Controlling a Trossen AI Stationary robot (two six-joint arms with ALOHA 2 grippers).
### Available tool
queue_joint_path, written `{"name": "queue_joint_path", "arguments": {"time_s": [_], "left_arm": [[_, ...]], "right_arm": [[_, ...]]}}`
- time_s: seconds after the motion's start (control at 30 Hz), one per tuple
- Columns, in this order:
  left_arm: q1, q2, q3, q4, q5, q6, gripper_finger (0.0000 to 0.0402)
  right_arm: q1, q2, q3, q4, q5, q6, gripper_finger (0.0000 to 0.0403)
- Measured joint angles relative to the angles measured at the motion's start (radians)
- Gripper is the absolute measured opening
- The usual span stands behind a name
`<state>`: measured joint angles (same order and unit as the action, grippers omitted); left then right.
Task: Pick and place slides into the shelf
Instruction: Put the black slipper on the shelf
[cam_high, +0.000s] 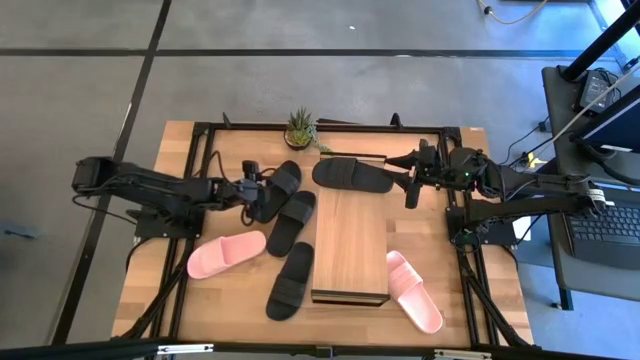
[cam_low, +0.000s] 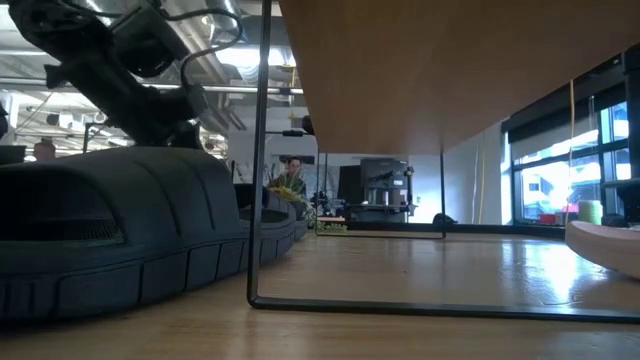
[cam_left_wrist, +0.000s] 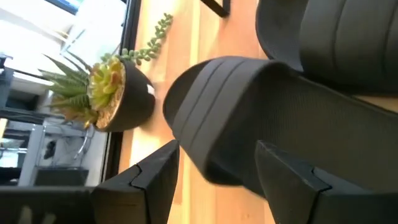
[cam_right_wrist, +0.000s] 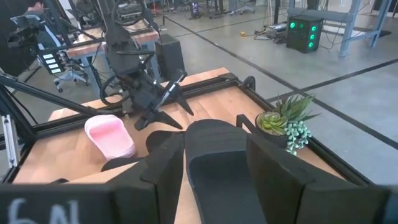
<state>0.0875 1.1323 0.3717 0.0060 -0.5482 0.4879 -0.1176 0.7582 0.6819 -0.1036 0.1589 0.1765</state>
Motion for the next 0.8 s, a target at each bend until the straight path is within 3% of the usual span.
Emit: {"name": "queue_joint_path", "arguments": {"time_s": [0.3,0.6,0.8], "left_arm": [[0.03,0.089,0.0,0.064,0.013,0.021,0.0204],[0.028,0.093,0.0,0.084,0.018,0.019,0.0204],[-0.018,0.093,0.009,0.115,0.09,0.019,0.0204]], "right_arm": [[0.0,0.0,0.0,0.0,0.0,-0.028,0.0173],[0.0,0.0,0.0,-0.016,0.0,-0.028,0.0173],[0.0,0.0,0.001,-0.046,0.0,-0.023,0.0173]]}}
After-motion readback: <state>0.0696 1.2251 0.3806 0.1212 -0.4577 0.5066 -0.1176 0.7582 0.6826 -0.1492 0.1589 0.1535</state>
